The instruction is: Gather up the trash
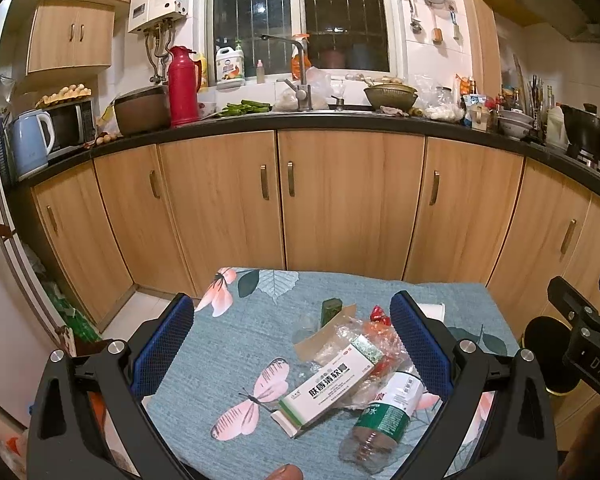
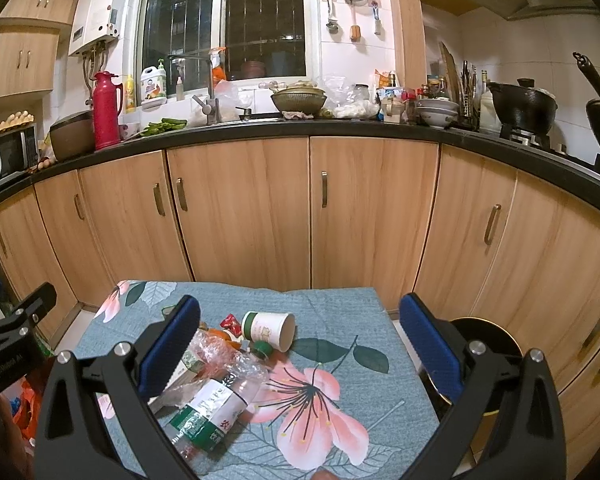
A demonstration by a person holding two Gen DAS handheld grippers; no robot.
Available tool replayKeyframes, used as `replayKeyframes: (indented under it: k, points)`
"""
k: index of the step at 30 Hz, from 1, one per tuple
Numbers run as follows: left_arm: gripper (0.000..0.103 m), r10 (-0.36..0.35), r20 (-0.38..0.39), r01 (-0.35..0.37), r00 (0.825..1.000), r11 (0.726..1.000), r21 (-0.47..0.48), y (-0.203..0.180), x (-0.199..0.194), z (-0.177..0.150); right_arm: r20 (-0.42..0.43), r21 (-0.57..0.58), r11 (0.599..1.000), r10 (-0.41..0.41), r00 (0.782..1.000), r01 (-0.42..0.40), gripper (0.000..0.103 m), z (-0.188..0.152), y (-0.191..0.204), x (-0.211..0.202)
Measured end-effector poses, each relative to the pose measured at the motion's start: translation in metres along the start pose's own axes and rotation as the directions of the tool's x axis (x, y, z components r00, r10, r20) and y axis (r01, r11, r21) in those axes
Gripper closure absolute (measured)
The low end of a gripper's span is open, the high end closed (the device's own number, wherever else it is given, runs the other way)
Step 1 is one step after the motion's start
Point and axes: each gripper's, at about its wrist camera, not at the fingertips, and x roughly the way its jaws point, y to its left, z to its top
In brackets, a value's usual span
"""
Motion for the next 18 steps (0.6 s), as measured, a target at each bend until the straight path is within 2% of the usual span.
replayKeyframes:
  k: [18]
  points:
    - [0.008, -0.005, 0.001, 0.005, 1.0, 1.0, 0.0, -0.0014, -0.0007, 0.0012, -0.003, 0.001, 1.0, 0.0, 1.0, 0.0, 0.003, 0.0007, 0.0, 0.0004]
